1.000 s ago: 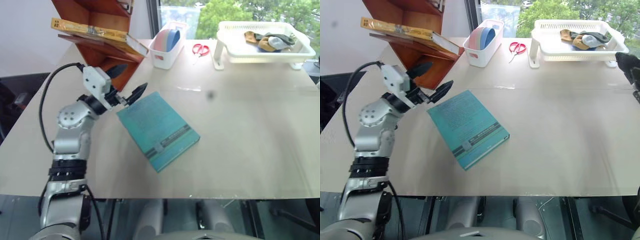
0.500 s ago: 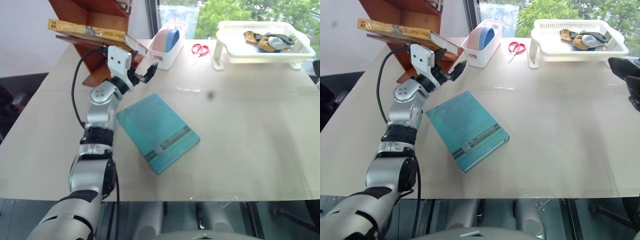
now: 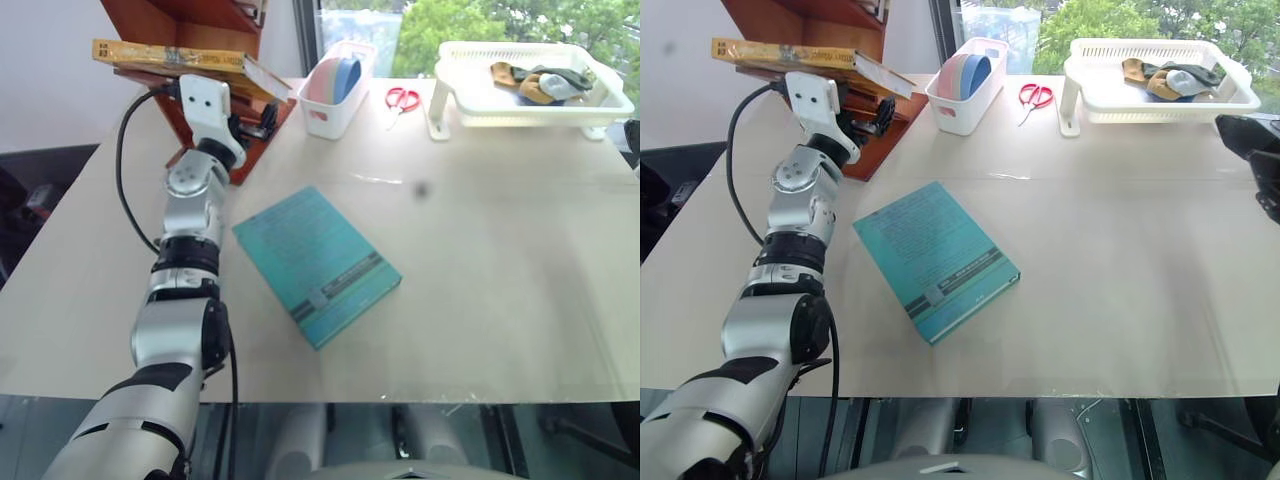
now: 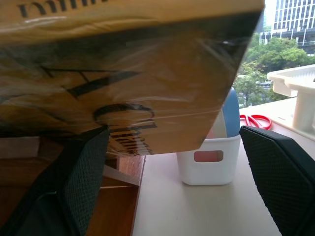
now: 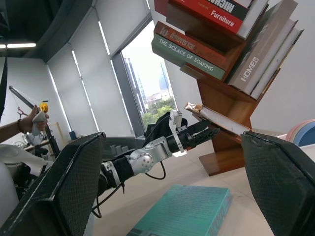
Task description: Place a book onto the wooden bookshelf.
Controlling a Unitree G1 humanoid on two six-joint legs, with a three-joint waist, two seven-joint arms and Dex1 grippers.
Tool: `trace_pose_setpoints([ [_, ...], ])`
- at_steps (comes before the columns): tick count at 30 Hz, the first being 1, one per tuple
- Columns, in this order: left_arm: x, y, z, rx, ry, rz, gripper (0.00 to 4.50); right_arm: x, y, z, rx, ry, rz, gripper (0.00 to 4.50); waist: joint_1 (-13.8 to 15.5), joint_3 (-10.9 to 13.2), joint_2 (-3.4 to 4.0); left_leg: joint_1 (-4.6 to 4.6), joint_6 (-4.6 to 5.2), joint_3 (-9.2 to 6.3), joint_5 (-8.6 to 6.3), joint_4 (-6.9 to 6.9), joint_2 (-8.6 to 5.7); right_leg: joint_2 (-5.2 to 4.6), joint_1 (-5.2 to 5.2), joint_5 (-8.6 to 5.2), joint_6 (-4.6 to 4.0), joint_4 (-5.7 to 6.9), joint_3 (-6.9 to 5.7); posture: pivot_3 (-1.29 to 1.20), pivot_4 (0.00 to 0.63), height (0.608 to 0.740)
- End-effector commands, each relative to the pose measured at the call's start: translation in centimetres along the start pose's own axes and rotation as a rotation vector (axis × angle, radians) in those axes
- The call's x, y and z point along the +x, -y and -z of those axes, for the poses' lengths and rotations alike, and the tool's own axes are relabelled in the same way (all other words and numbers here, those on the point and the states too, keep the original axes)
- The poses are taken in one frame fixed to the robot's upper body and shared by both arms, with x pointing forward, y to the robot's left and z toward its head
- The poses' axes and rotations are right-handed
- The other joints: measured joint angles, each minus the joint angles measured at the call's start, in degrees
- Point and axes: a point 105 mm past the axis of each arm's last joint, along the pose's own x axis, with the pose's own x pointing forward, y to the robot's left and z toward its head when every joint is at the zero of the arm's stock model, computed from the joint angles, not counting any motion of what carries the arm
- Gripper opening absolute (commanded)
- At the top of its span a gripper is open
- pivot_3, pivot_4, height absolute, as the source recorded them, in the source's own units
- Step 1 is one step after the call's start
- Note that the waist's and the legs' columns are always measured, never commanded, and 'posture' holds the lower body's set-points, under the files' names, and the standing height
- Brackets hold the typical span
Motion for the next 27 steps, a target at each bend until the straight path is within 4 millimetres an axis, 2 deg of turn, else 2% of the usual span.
trace_pose_setpoints([
  [1, -0.3, 0.3, -1.1, 0.012, 0.046, 0.021, 4.46, 0.0, -0.5, -1.0, -0.056, 0.012, -0.011, 4.50, 0.01, 0.00, 0.00, 0.00, 0.00, 0.00, 0.00, 0.00, 0.00, 0.00, 0.00, 0.00, 0.00, 0.00, 0.00, 0.00, 0.150, 0.740],
  [7, -1.6, -0.1, -0.5, 0.001, 0.028, -0.003, 4.46, 0.0, -0.6, -1.0, -0.058, 0.011, -0.006, 4.50, -0.03, 0.00, 0.00, 0.01, 0.00, 0.00, 0.00, -0.02, 0.01, 0.00, 0.00, 0.00, 0.00, -0.01, 0.01, 0.00, 0.150, 0.740],
  [10, -2.0, 0.4, 0.1, -0.013, 0.007, 0.009, 4.46, -0.1, -0.5, -1.0, -0.058, 0.011, -0.004, 4.50, 0.02, 0.00, 0.00, 0.01, 0.00, 0.01, 0.00, -0.02, 0.01, 0.00, 0.00, 0.00, 0.00, -0.02, 0.01, 0.00, 0.150, 0.740],
  [14, -2.0, 3.0, 0.4, -0.033, 0.003, 0.115, 4.46, -0.1, -0.4, -1.0, -0.059, 0.010, -0.004, 4.50, 0.17, 0.00, 0.00, 0.00, 0.00, 0.00, 0.00, -0.02, 0.01, -0.01, 0.00, 0.00, 0.00, -0.03, 0.00, 0.00, 0.150, 0.740],
  [19, -1.1, 6.9, -1.1, -0.024, 0.063, 0.281, 4.46, 0.1, -0.4, -1.0, -0.060, 0.007, -0.007, 4.50, 0.55, 0.01, -0.01, -0.01, 0.00, -0.01, 0.00, -0.03, -0.01, -0.01, 0.02, 0.00, 0.00, -0.07, -0.02, 0.00, 0.150, 0.740],
  [25, 0.1, 9.3, -2.3, -0.046, 0.123, 0.344, 4.46, 0.1, -0.3, -1.0, -0.066, 0.005, -0.003, 4.50, 0.43, 0.01, -0.02, -0.01, 0.00, 0.01, 0.00, -0.07, -0.01, 0.00, 0.01, 0.00, 0.00, -0.10, 0.00, 0.00, 0.150, 0.740],
  [27, 0.4, 9.6, -2.5, -0.061, 0.140, 0.331, 4.46, 0.0, -0.4, -0.9, -0.072, 0.002, 0.005, 4.50, 0.42, 0.01, -0.02, 0.00, 0.00, 0.02, 0.00, -0.08, -0.01, 0.00, 0.01, 0.00, 0.00, -0.12, 0.00, 0.00, 0.150, 0.740],
])
